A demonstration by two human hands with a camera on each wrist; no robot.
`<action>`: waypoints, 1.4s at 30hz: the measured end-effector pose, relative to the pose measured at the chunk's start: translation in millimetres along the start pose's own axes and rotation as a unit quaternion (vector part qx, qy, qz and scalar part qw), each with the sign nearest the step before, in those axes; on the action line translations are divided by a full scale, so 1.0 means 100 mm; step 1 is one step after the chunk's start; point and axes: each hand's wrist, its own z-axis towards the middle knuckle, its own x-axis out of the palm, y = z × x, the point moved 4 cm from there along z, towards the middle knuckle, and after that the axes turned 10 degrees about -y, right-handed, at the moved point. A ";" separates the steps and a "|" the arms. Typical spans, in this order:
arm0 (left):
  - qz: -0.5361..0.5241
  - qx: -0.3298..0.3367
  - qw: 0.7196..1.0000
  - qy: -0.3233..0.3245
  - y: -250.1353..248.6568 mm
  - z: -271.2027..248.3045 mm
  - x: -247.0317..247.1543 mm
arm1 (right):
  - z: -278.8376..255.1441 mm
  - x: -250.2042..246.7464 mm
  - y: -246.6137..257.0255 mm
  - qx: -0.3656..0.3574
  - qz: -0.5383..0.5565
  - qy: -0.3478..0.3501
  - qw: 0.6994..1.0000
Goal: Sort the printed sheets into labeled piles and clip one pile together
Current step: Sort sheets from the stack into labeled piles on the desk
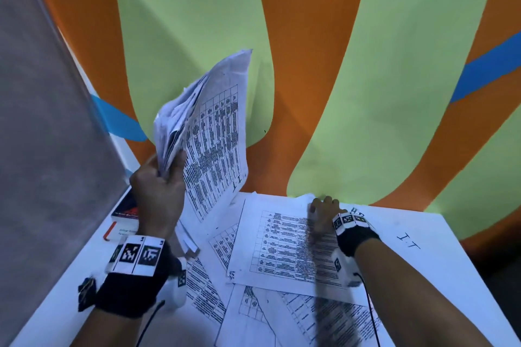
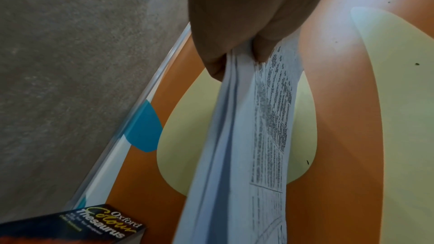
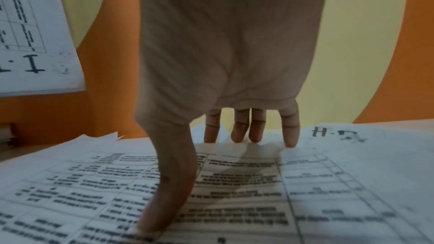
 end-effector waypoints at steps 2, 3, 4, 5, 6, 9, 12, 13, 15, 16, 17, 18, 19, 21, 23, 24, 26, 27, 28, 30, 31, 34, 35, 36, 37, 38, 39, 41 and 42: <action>-0.002 0.004 1.000 0.007 -0.02 -0.03 0.01 | 0.03 0.03 -0.03 0.015 0.004 0.010 1.000; -0.005 0.003 1.000 0.010 -0.02 -0.03 0.01 | 0.06 0.04 -0.04 0.013 0.003 0.007 1.000; -0.008 0.002 1.000 0.014 -0.02 -0.04 0.01 | 0.09 0.08 -0.04 0.007 -0.004 -0.011 1.000; -0.010 0.002 1.000 0.018 -0.03 -0.04 0.00 | 0.14 0.09 -0.05 -0.002 -0.018 -0.047 0.999; -0.010 0.003 1.000 0.022 -0.03 -0.04 0.00 | 0.20 0.11 -0.05 -0.016 -0.045 -0.108 0.993; -0.011 0.003 1.000 0.022 -0.03 -0.03 -0.01 | 0.43 0.23 -0.06 -0.040 -0.025 -0.166 0.985; -0.022 -0.008 0.999 0.022 -0.01 -0.05 0.00 | 0.26 0.23 0.09 -0.072 -0.026 -0.130 0.989; -0.025 -0.012 0.999 0.023 0.00 -0.05 0.00 | 0.17 0.14 0.14 -0.064 -0.039 -0.092 0.993; -0.028 -0.016 0.999 0.023 0.03 -0.05 -0.02 | 0.18 0.10 0.13 -0.111 -0.067 -0.037 0.991; -0.029 -0.013 0.999 0.022 0.04 -0.05 -0.03 | 0.13 0.05 0.14 -0.127 -0.061 0.002 0.990; -0.029 -0.009 0.999 0.021 0.05 -0.05 -0.04 | 0.11 0.02 0.14 -0.133 -0.062 0.011 0.989; -0.028 -0.006 0.999 0.019 0.06 -0.04 -0.04 | 0.11 -0.01 0.15 -0.144 -0.074 0.000 0.987; -0.029 -0.004 0.999 0.019 0.07 -0.04 -0.05 | 0.07 -0.04 0.19 -0.152 -0.094 -0.002 0.984; -0.028 0.002 0.999 0.020 0.08 -0.03 -0.06 | 0.08 0.02 0.21 -0.164 -0.131 0.031 0.977; -0.026 0.011 0.999 0.026 0.07 -0.04 -0.08 | 0.09 0.05 0.20 -0.154 -0.138 0.035 0.978; -0.029 0.013 0.999 0.028 0.07 -0.03 -0.08 | 0.07 0.01 0.21 -0.143 -0.124 0.031 0.981; -0.033 0.006 0.999 0.023 0.07 -0.02 -0.11 | 0.07 0.01 0.19 -0.122 -0.097 0.042 0.987; -0.031 0.002 0.999 0.020 0.08 -0.01 -0.12 | 0.08 0.00 0.18 -0.115 -0.090 0.045 0.988; -0.029 0.000 0.999 0.019 0.08 -0.01 -0.12 | 0.07 -0.02 0.17 -0.122 -0.091 0.036 0.988; -0.028 0.002 0.999 0.019 0.08 0.00 -0.13 | 0.04 -0.08 0.15 -0.153 -0.086 -0.010 0.984; -0.028 0.001 0.999 0.018 0.09 -0.01 -0.12 | 0.00 -0.12 0.13 -0.168 -0.074 -0.042 0.982; -0.029 -0.001 0.999 0.017 0.10 -0.03 -0.09 | -0.22 -0.27 0.05 -0.205 -0.006 -0.122 0.971; -0.029 0.001 0.999 0.019 0.10 -0.04 -0.08 | -0.31 -0.34 0.01 -0.208 0.039 -0.132 0.968; -0.028 0.003 0.999 0.021 0.09 -0.05 -0.07 | -0.38 -0.45 -0.03 -0.206 0.093 -0.139 0.964; -0.026 0.005 0.999 0.022 0.09 -0.06 -0.06 | -0.45 -0.60 -0.09 -0.199 0.144 -0.146 0.958; -0.024 0.006 0.999 0.024 0.08 -0.06 -0.05 | -0.50 -0.78 -0.16 -0.186 0.190 -0.163 0.950; -0.023 0.005 0.999 0.024 0.08 -0.06 -0.05 | -0.55 -1.00 -0.24 -0.178 0.222 -0.188 0.940; -0.019 -0.012 1.000 0.019 0.09 -0.06 -0.03 | -0.65 -1.45 -0.42 -0.156 0.254 -0.229 0.927; -0.019 -0.019 1.000 0.016 0.09 -0.06 -0.03 | -0.69 -1.65 -0.52 -0.143 0.263 -0.236 0.924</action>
